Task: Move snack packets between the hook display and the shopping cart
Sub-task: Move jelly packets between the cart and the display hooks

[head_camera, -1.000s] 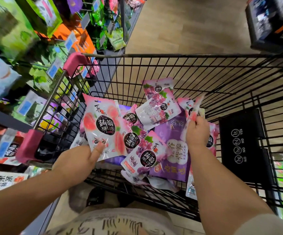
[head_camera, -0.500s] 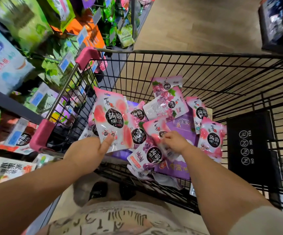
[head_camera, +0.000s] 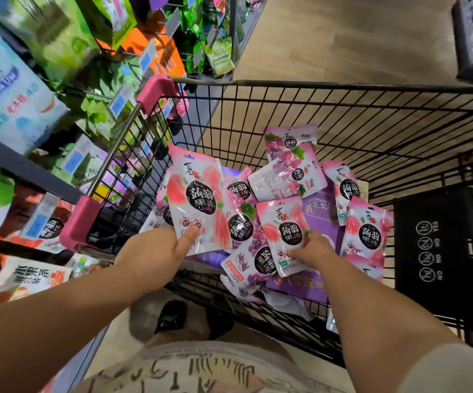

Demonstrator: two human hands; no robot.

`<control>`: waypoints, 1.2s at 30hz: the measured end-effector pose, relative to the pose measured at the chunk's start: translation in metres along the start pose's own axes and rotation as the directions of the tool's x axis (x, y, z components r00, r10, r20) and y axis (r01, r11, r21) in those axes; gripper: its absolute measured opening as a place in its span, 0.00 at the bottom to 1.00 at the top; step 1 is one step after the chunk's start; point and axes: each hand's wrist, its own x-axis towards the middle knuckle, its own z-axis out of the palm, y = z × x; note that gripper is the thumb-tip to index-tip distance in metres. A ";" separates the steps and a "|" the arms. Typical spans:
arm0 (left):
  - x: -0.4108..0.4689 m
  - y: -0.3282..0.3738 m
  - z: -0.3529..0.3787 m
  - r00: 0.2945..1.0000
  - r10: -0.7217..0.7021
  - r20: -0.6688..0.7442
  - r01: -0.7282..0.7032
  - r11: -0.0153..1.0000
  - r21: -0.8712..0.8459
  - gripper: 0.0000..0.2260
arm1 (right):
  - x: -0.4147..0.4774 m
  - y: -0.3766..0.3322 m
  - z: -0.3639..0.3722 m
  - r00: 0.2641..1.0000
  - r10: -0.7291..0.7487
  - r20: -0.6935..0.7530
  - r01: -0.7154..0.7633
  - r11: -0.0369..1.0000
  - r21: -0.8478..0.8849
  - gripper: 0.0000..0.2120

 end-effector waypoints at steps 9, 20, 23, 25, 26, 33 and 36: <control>0.001 -0.003 0.003 0.999 0.031 -0.028 -0.031 0.999 -0.014 0.30 | -0.006 -0.003 -0.012 0.994 0.107 -0.023 -0.098 0.962 0.256 0.51; -0.002 -0.003 0.001 0.999 0.042 -0.034 -0.044 0.997 -0.064 0.27 | -0.024 -0.013 -0.027 0.995 0.015 0.099 -0.072 0.792 0.606 0.28; -0.004 -0.002 0.000 0.997 0.059 -0.042 -0.062 0.996 -0.068 0.27 | -0.037 -0.025 -0.037 0.992 -0.031 0.120 -0.065 0.695 0.717 0.15; -0.006 -0.001 -0.002 0.997 0.070 -0.043 -0.073 0.995 -0.072 0.28 | -0.049 -0.037 -0.044 0.984 -0.100 0.146 -0.053 0.621 0.782 0.10; -0.007 0.000 -0.004 0.997 0.067 -0.043 -0.070 0.995 -0.072 0.26 | -0.053 -0.042 -0.046 0.978 -0.129 0.161 -0.052 0.601 0.797 0.10; -0.012 0.000 -0.007 1.000 -0.006 -0.015 0.003 0.978 -0.207 0.25 | -0.095 -0.089 -0.066 0.939 -0.317 0.130 0.027 0.445 0.895 0.37; -0.015 -0.005 -0.012 0.997 -0.042 -0.066 0.003 0.867 -0.498 0.35 | -0.119 -0.114 -0.075 0.910 -0.410 0.065 0.126 0.422 0.898 0.22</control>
